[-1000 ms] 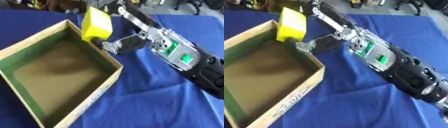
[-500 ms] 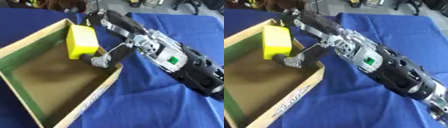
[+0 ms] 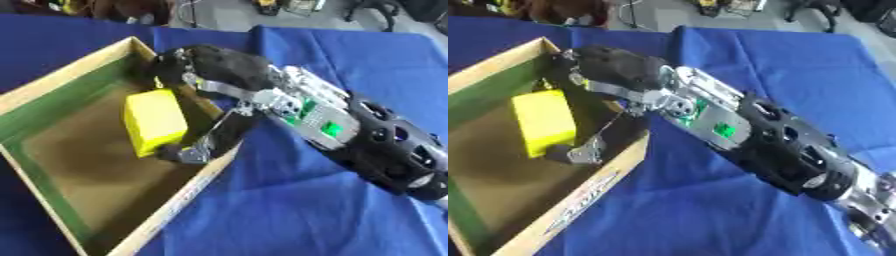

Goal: Pick up objects on the table and place them in the box.

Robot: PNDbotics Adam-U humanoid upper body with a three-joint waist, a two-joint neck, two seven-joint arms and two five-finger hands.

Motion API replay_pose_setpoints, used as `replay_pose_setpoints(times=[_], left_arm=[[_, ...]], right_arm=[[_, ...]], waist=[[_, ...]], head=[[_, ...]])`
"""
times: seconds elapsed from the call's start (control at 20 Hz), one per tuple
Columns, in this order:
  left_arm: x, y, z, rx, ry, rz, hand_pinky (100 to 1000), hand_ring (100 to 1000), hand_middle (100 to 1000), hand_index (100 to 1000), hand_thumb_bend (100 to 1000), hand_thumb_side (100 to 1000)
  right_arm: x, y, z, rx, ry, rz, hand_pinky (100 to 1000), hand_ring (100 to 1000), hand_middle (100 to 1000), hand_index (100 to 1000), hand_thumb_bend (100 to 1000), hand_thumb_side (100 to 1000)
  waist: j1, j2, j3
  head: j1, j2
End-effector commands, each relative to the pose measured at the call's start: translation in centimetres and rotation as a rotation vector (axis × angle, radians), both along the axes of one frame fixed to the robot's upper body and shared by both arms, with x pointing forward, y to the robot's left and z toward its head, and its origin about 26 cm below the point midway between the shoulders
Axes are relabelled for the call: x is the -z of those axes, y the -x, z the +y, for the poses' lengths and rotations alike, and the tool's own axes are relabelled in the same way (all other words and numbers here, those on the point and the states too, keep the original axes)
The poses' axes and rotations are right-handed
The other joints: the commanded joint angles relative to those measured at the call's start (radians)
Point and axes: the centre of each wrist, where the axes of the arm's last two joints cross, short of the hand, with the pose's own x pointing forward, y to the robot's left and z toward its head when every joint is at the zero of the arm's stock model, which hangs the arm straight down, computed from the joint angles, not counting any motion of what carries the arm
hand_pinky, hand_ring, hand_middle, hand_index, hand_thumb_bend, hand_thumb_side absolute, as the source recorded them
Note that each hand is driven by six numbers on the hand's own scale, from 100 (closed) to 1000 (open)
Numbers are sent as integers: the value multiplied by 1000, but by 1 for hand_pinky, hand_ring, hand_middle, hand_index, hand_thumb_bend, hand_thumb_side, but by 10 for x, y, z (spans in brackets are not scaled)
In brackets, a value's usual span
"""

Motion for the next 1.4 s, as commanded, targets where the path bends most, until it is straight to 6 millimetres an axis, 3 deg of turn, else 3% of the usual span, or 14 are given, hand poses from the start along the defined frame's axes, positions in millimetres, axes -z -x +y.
replay_pose_setpoints(times=[0.05, 0.1, 0.25, 0.55, 0.65, 0.7, 0.75, 0.85, 0.95, 1.1, 1.3, 1.4], left_arm=[[-6, 2, 2, 8, -19, -27, 246, 394, 506, 571, 100, 891], [-6, 2, 2, 9, -19, -27, 246, 394, 505, 571, 100, 891], [-6, 2, 2, 12, -20, -26, 247, 394, 505, 570, 100, 890], [-6, 2, 1, 17, -23, -25, 244, 391, 505, 568, 100, 893], [-6, 2, 1, 16, -22, -24, 244, 391, 504, 567, 100, 893], [-6, 2, 1, 17, -22, -24, 244, 390, 504, 566, 100, 893], [-6, 2, 1, 18, -22, -23, 244, 389, 504, 566, 100, 893], [-6, 2, 1, 20, -22, -22, 244, 389, 504, 566, 100, 894], [-6, 2, 0, 22, -23, -21, 243, 388, 504, 565, 100, 893], [-5, 2, 0, 23, -26, -17, 243, 388, 504, 565, 100, 894], [-5, 2, 0, 28, -30, -14, 244, 388, 505, 565, 100, 896], [-5, 2, 0, 30, -31, -12, 244, 387, 505, 565, 100, 896]], right_arm=[[-12, 6, -1, 23, 101, -47, 854, 831, 623, 719, 100, 296], [-13, 6, -1, 38, 119, -48, 873, 855, 688, 763, 100, 258], [-15, 6, 0, 87, 159, -57, 905, 903, 767, 831, 100, 198], [-11, 4, 3, 173, 216, -65, 919, 920, 797, 810, 100, 198], [-7, 3, 5, 181, 234, -72, 938, 945, 839, 884, 100, 358], [-6, 3, 5, 183, 241, -78, 949, 964, 871, 927, 100, 559], [-5, 2, 6, 185, 244, -89, 959, 977, 882, 934, 100, 662], [-3, 2, 6, 183, 241, -112, 968, 984, 886, 947, 100, 807], [0, 1, 7, 161, 225, -120, 962, 977, 873, 951, 197, 943], [2, 0, 9, 117, 175, -117, 954, 967, 854, 950, 261, 998], [-1, 0, 10, 68, 103, -121, 956, 967, 851, 960, 323, 1000], [-5, 1, 9, 48, 58, -134, 952, 959, 831, 946, 310, 1000]], waist=[[4, -21, -1], [5, -20, -2], [5, -19, -4], [4, -14, -6], [3, -11, -7], [3, -10, -8], [2, -9, -9], [2, -7, -10], [2, -7, -10], [2, -8, -10], [3, -10, -11], [4, -13, -13]], head=[[-5, -6], [-6, -5], [-6, -5], [-7, -9], [-7, -10], [-6, -10], [-5, -10], [-6, -10], [-5, -10], [-3, -11], [-3, -12], [-1, -13]])
